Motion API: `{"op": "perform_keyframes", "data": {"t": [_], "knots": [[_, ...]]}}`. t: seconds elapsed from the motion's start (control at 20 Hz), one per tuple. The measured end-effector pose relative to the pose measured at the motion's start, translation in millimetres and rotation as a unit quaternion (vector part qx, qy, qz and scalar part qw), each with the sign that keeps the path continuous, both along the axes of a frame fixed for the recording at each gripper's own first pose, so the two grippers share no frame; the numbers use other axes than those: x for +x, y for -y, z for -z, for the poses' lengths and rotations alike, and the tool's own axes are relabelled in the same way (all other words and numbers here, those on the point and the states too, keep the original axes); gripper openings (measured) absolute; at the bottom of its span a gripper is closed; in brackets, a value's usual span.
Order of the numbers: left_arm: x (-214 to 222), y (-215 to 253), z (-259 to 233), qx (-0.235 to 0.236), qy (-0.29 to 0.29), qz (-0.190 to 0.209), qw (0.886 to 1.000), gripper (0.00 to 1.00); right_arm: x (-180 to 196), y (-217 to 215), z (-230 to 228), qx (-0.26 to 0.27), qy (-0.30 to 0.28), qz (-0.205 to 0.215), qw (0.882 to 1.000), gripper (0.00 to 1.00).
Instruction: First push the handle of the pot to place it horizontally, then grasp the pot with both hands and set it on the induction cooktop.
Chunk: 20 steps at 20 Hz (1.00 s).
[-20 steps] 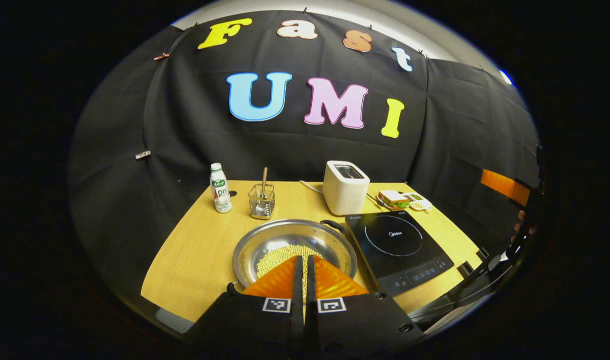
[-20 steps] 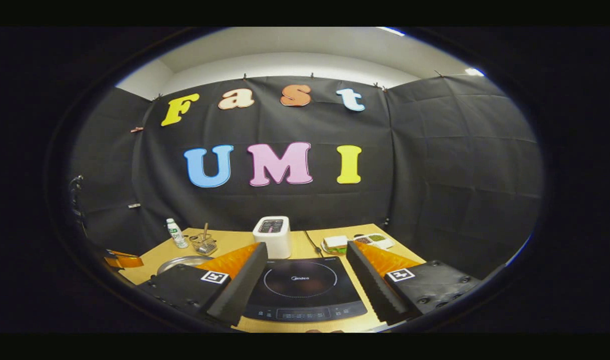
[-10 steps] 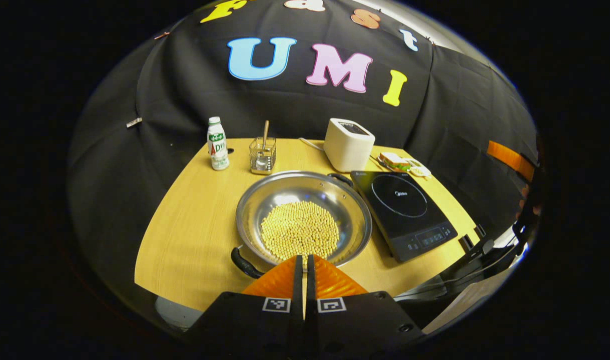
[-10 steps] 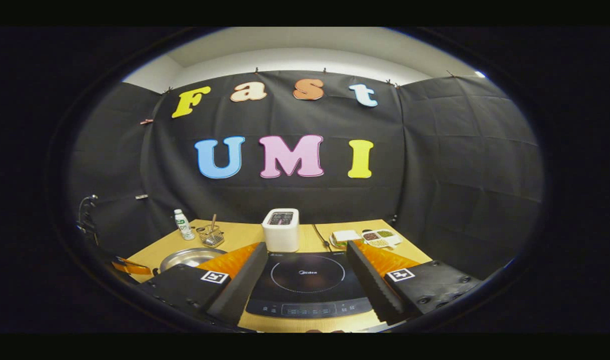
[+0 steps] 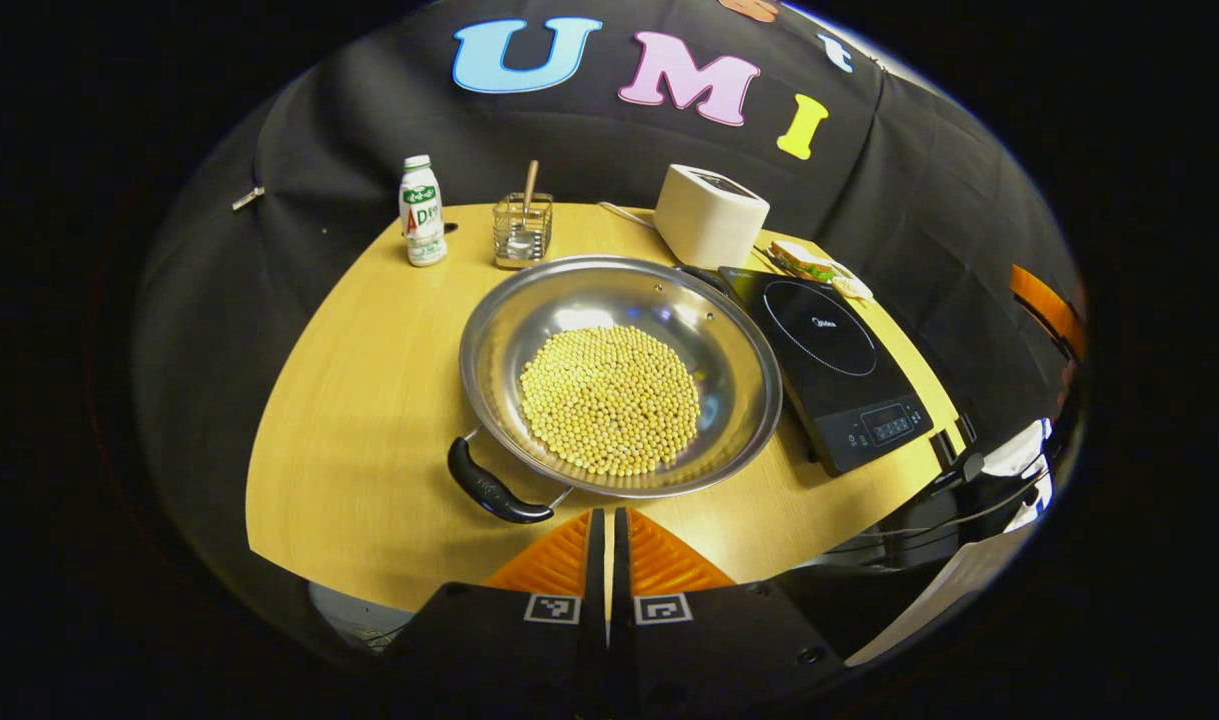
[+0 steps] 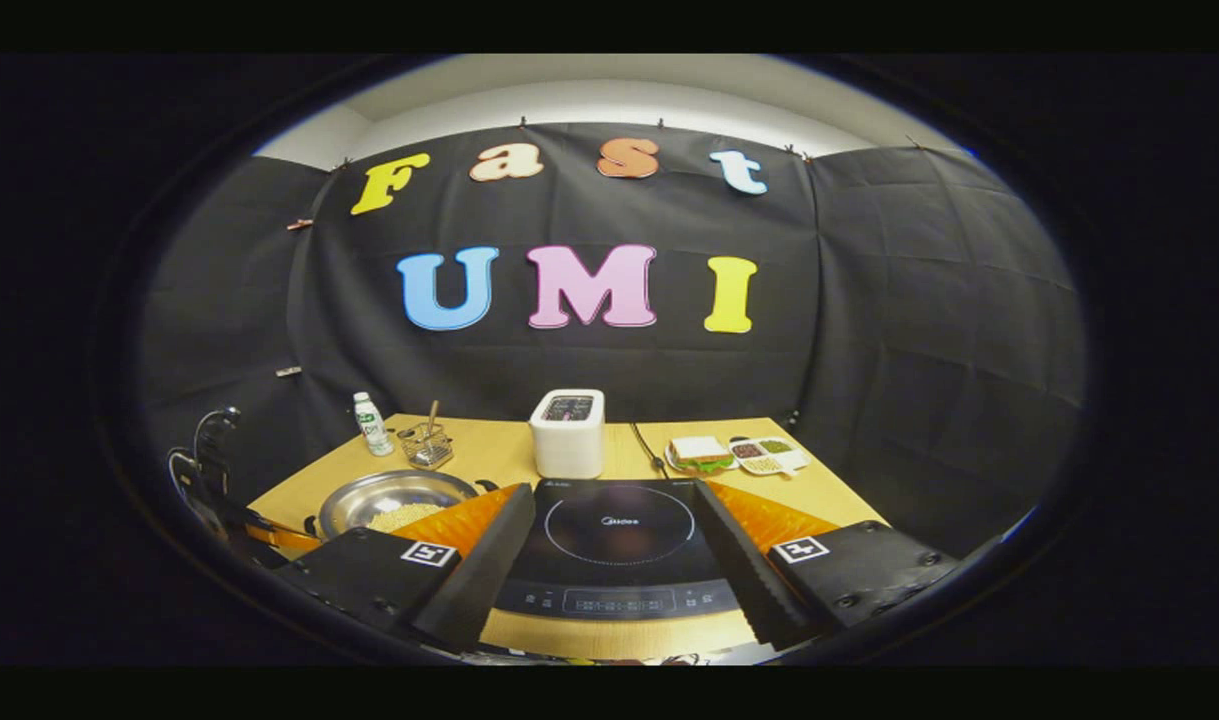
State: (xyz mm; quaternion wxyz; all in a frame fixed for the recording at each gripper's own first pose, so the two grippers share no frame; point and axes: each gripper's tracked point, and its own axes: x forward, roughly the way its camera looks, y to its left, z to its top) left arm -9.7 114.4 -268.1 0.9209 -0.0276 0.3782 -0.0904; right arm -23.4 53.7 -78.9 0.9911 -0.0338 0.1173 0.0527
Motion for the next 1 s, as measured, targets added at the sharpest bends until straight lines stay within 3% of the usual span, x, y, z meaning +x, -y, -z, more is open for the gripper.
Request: {"op": "perform_keyframes", "data": {"t": [0.45, 0.7, 0.85, 0.9, 1.0], "knots": [[19, -11, 34, 0.0, -0.057, 0.005, 0.998, 0.05, 1, 4, 10, -0.009, -0.011, 0.005, 1.0, 0.99], [29, -28, 38, 0.034, -0.068, -0.008, 0.997, 0.05, 4, 4, 14, -0.009, -0.017, 0.007, 1.0, 0.95], [35, -33, 38, 0.023, -0.078, -0.025, 0.996, 0.05, 9, 4, 15, -0.008, -0.017, 0.01, 1.0, 0.99], [36, -35, 38, 0.02, -0.079, -0.03, 0.996, 0.05, 9, 4, 15, -0.007, -0.016, 0.01, 1.0, 0.94], [39, -43, 39, 0.026, -0.079, -0.038, 0.996, 0.05, 12, 4, 17, -0.003, -0.018, 0.012, 1.0, 0.99]]}}
